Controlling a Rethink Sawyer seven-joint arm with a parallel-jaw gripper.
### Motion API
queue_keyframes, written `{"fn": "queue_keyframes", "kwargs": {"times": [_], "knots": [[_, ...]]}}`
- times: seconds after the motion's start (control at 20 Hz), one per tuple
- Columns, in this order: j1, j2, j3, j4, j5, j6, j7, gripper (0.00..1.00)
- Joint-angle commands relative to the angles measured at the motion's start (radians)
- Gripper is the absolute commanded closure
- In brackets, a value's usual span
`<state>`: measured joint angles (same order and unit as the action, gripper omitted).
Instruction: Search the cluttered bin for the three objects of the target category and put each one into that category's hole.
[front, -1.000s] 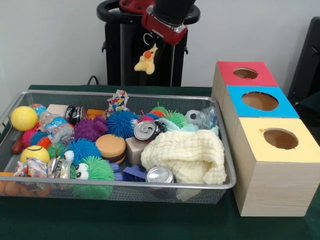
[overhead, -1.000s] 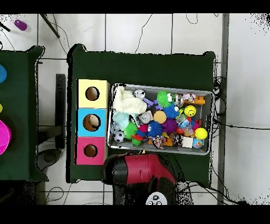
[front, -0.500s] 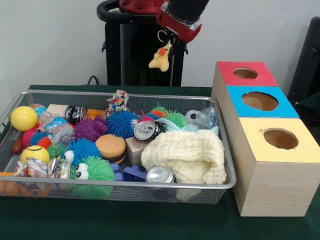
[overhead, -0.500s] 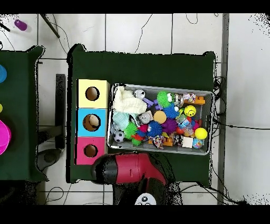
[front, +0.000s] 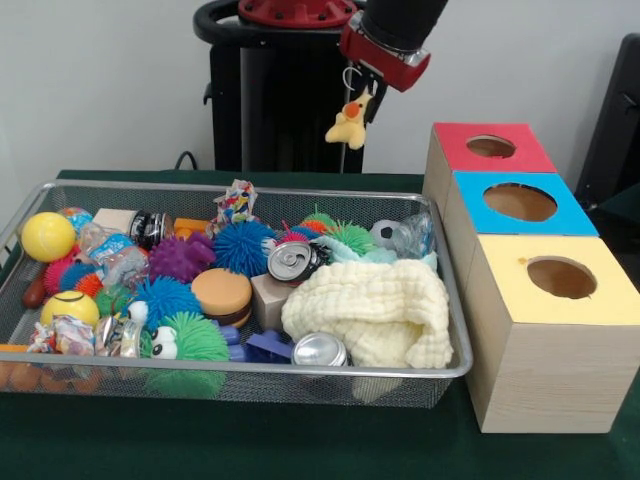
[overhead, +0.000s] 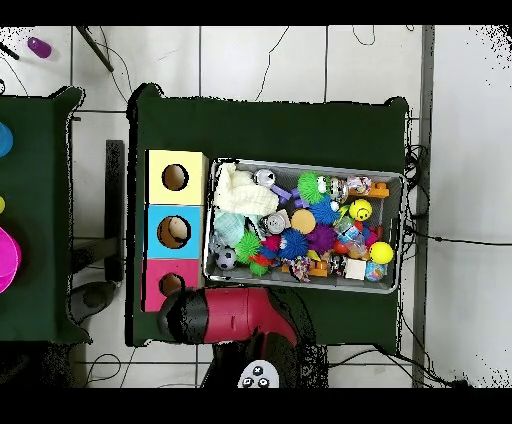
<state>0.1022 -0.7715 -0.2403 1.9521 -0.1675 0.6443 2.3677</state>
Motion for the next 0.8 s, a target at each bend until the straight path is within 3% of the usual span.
{"fn": "queue_keyframes", "kwargs": {"times": [0.05,0.5,0.8], "knots": [[0.02,0.045,0.015,-0.073,0.101,0.071,0.222,1.0],[0.091,0.073,-0.04,-0.109,0.177,0.16,0.279,1.0],[0.116,0.089,-0.062,-0.131,0.205,0.206,0.264,1.0]]}}
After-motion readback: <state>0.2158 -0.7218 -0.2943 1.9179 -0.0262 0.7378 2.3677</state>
